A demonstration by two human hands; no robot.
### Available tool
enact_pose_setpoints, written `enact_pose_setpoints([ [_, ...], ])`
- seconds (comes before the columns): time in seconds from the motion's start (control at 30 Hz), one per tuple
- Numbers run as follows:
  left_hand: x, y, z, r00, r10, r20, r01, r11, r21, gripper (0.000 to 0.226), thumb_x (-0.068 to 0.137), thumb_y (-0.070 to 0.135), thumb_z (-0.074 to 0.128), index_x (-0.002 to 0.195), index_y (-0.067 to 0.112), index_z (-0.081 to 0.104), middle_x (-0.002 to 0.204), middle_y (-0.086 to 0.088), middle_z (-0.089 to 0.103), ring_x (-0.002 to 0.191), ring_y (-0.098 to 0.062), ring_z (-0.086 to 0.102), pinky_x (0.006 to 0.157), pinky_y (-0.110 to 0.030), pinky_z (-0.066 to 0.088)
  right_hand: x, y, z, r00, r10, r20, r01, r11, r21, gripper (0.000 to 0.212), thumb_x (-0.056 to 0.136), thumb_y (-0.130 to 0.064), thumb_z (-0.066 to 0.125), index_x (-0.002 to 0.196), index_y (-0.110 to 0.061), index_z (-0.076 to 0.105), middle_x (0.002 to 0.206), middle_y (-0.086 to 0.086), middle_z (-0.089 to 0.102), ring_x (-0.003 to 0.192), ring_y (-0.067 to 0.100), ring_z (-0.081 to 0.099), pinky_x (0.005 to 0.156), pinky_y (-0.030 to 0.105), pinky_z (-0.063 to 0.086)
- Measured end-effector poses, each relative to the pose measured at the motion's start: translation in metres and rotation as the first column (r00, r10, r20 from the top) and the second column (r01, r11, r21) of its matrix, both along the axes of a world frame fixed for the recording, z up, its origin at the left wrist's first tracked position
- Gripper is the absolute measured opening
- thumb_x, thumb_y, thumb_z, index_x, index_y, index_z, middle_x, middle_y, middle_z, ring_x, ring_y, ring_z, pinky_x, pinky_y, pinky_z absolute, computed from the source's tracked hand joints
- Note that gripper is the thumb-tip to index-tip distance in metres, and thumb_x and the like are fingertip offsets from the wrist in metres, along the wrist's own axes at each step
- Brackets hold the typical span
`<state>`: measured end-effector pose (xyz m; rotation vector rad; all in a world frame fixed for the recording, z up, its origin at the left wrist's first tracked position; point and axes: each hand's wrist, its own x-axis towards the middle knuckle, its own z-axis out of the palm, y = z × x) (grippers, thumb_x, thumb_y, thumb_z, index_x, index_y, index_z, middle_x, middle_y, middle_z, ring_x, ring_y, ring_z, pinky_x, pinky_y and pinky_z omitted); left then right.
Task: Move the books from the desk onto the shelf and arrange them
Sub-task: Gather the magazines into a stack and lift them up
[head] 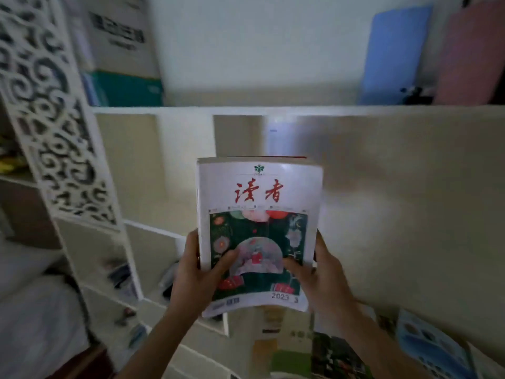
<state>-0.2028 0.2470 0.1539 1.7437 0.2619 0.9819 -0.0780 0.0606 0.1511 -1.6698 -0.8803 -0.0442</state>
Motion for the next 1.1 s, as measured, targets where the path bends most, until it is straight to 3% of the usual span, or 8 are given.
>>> enact_pose_setpoints([
  [0.2,-0.093,0.071,0.081,0.932,0.276,0.236,-0.303,0.949,0.086,0.049,0.07,0.027,0.075,0.113,0.038,0.055,0.102,0.027,0.069,0.092,0.008,0.066,0.071,-0.011,0.054,-0.063,0.098,0.1,0.941,0.258,0.219,-0.279,0.958,0.067,0.06,0.092,-0.021,0.066,0.14,-0.043,0.036,0.116,-0.021,0.067,0.105,0.003,0.067,0.081,0.026,0.059],
  [0.3,-0.11,0.108,0.132,0.889,0.296,0.35,-0.348,0.933,0.092,0.044,0.076,0.028,0.076,0.116,0.031,0.058,0.108,0.015,0.07,0.099,-0.003,0.068,0.078,-0.025,0.059,-0.076,0.141,0.171,0.854,0.249,0.457,-0.292,0.956,0.024,0.068,0.091,-0.023,0.068,0.137,-0.054,0.027,0.118,-0.023,0.061,0.106,-0.004,0.062,0.083,0.015,0.054],
  [0.4,-0.104,0.144,0.183,0.867,0.291,0.404,-0.359,0.928,0.101,0.048,0.079,0.039,0.078,0.12,0.025,0.056,0.113,0.006,0.069,0.102,-0.013,0.069,0.078,-0.042,0.06,-0.067,0.18,0.233,0.802,0.216,0.556,-0.255,0.967,-0.008,0.073,0.091,-0.026,0.068,0.148,-0.03,0.023,0.121,-0.009,0.063,0.099,0.004,0.066,0.077,0.02,0.058],
  [0.5,-0.076,0.173,0.234,0.861,0.262,0.436,-0.341,0.934,0.112,0.045,0.08,0.032,0.075,0.118,0.026,0.052,0.112,0.004,0.069,0.098,-0.013,0.071,0.075,-0.042,0.061,-0.039,0.212,0.288,0.803,0.202,0.56,-0.23,0.973,-0.022,0.065,0.089,-0.022,0.07,0.139,-0.02,0.027,0.117,-0.005,0.064,0.088,0.009,0.067,0.068,0.017,0.056],
  [0.63,-0.015,0.209,0.281,0.885,0.222,0.41,-0.301,0.943,0.139,0.05,0.078,0.036,0.077,0.117,0.027,0.048,0.11,0.004,0.067,0.092,-0.013,0.072,0.069,-0.04,0.062,0.023,0.25,0.334,0.851,0.173,0.496,-0.2,0.98,0.001,0.058,0.088,-0.019,0.071,0.129,-0.02,0.03,0.125,-0.001,0.062,0.096,0.017,0.069,0.08,0.041,0.06],
  [0.83,0.071,0.264,0.305,0.895,0.239,0.377,-0.304,0.945,0.12,0.048,0.08,0.038,0.075,0.116,0.027,0.045,0.099,0.009,0.065,0.077,-0.003,0.069,0.058,-0.026,0.06,0.099,0.312,0.355,0.88,0.036,0.473,-0.033,0.999,-0.016,0.069,0.083,-0.019,0.076,0.135,-0.016,0.03,0.129,0.003,0.06,0.106,0.022,0.065,0.086,0.044,0.057],
  [1.0,0.106,0.315,0.303,0.879,0.352,0.32,-0.412,0.9,0.141,0.045,0.083,0.039,0.072,0.115,0.02,0.046,0.09,0.012,0.06,0.074,0.0,0.062,0.054,-0.021,0.053,0.133,0.373,0.348,0.917,0.017,0.398,0.024,0.995,-0.098,0.074,0.085,-0.016,0.074,0.136,-0.015,0.021,0.131,0.007,0.055,0.096,0.016,0.061,0.065,0.025,0.056],
  [1.1,0.118,0.339,0.305,0.866,0.392,0.311,-0.451,0.881,0.144,0.04,0.084,0.037,0.071,0.109,0.022,0.045,0.088,0.013,0.059,0.074,-0.003,0.063,0.05,-0.019,0.049,0.14,0.403,0.347,0.933,0.055,0.356,0.0,0.989,-0.151,0.109,0.067,-0.024,0.089,0.143,-0.015,0.012,0.135,0.007,0.046,0.123,0.024,0.052,0.091,0.038,0.054],
])
